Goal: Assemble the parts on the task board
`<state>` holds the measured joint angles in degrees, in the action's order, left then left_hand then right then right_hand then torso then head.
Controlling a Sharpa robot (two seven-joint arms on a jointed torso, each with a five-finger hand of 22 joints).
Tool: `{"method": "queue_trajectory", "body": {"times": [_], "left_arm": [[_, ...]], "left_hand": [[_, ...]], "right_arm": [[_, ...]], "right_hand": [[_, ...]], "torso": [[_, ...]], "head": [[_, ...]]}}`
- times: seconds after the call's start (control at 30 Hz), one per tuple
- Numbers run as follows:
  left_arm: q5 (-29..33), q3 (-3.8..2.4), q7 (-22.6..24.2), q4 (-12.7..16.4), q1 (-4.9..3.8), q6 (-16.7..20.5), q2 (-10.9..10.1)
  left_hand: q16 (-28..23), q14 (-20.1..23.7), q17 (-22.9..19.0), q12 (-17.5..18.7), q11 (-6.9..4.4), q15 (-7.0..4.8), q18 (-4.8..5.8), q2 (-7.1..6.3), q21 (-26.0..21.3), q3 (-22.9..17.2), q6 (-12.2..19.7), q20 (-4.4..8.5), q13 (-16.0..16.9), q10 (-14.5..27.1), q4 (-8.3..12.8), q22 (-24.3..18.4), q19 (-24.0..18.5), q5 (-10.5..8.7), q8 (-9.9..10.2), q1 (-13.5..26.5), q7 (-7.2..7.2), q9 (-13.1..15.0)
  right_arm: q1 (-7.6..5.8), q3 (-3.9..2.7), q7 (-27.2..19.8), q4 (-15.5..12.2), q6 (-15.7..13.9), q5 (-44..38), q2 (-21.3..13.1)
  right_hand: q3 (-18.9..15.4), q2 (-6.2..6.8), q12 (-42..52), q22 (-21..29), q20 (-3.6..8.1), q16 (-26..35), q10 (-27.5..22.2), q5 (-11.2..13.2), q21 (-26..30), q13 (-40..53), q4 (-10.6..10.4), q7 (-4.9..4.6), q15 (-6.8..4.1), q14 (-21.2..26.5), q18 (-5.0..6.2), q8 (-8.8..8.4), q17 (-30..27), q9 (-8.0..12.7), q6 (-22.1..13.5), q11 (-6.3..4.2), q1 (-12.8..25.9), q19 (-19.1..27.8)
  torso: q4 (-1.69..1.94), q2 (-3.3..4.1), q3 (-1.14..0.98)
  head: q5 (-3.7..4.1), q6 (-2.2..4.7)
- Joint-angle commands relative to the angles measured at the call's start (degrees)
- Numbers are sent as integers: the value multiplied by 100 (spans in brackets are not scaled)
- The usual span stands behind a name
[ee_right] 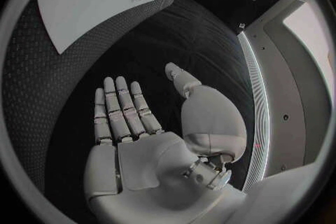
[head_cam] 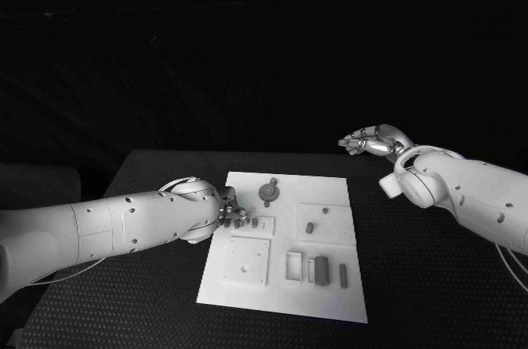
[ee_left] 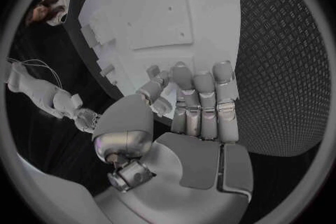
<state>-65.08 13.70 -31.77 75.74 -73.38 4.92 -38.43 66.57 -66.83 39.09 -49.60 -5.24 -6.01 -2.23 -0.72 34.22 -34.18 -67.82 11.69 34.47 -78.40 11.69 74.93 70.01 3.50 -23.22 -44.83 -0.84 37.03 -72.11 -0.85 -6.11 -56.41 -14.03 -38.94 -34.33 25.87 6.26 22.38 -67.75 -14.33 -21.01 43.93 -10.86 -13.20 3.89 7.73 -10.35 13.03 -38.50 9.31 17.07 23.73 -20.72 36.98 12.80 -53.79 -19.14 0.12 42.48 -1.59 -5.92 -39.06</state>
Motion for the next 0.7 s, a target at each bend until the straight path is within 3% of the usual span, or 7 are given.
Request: {"method": "queue_trajectory", "body": {"times": [0.03, 0.53, 0.7], "left_arm": [[46, -2, 74, 13, 9, -115, 33], [44, -6, 80, 11, 10, -1, -42], [48, -23, 113, 0, 9, 103, -92]], "left_hand": [[24, 45, -11, -8, 8, -18, -223, -121, 21, 33, 52, -2, 7, 44, -32, 120, -40, -29, 24, 67, -13, -16], [41, 60, -39, -3, 5, -38, -229, -409, 27, 89, 74, 18, 20, 59, -231, 116, -47, -51, 10, 253, -11, 6], [39, 95, -51, 12, 19, -37, -225, -685, 14, 136, 117, 15, 24, 91, -364, 110, -68, -74, 8, 372, -25, 28]], "right_arm": [[2, -1, -66, -5, 74, 1, -1], [30, -1, -69, 0, 65, 1, -9], [40, -1, -69, -1, 61, 1, -18]], "right_hand": [[10, 5, -33, -7, 10, 37, 38, 0, 22, -6, -22, -391, 30, -13, -98, 38, -11, -5, -48, -10, -23, -36], [6, 13, -61, -18, 10, 61, 53, 0, 48, -6, -28, -398, 38, 1, -108, 46, -29, -5, -57, -11, -25, -22], [5, 16, -69, -23, 10, 67, 58, 0, 56, -6, -29, -400, 40, 6, -112, 48, -34, -5, -61, -11, -25, -18]], "torso": [[3, -1, 1], [-2, 0, 1], [1, 2, 4]], "head": [[0, -7], [15, -1], [39, 2]]}}
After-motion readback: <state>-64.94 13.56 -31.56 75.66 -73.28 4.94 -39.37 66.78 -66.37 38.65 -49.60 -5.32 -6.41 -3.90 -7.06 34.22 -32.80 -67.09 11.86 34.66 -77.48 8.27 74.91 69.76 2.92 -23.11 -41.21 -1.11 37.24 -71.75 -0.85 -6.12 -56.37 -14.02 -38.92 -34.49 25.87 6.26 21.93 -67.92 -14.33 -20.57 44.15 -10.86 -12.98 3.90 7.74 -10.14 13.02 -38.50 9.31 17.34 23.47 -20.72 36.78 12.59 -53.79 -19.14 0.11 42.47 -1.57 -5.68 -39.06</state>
